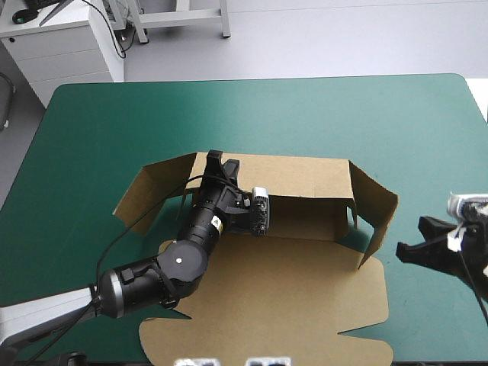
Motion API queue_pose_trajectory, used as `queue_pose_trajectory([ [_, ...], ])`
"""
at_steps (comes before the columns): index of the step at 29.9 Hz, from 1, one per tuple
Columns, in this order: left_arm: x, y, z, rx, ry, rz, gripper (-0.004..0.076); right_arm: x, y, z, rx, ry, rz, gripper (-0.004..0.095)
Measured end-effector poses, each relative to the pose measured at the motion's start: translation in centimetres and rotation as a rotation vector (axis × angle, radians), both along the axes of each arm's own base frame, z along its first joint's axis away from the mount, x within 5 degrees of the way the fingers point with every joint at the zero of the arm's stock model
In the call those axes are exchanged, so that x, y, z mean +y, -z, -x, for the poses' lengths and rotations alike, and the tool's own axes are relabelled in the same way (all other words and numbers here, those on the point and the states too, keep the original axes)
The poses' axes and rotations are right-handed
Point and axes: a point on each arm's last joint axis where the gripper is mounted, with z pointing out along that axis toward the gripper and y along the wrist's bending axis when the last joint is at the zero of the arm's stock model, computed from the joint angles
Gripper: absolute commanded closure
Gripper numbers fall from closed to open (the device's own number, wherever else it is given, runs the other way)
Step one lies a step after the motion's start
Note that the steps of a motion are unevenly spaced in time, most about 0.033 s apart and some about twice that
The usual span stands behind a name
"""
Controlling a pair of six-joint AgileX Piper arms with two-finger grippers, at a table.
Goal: Fold the box
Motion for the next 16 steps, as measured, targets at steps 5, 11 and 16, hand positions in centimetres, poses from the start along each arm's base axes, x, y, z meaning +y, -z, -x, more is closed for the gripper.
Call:
queue_pose_trajectory([
  [5,-0.6,1.2,-0.5,0.002,-0.019,-0.048,0.0731,-0.1,-1.6,-3.9,0.038,-0.05,-0.015,0.0927],
  [11,-1.2,2.6,-1.1,-0.007,-0.044,-0.092,0.0731,-0.7,-2.1,-8.5,0.101,-0.061,-0.02,0.0927],
  [16,-1.4,2.9,-1.3,-0.02,-0.053,-0.087,0.0731,-1.3,-1.7,-12.6,0.163,-0.062,-0.036,0.0927],
])
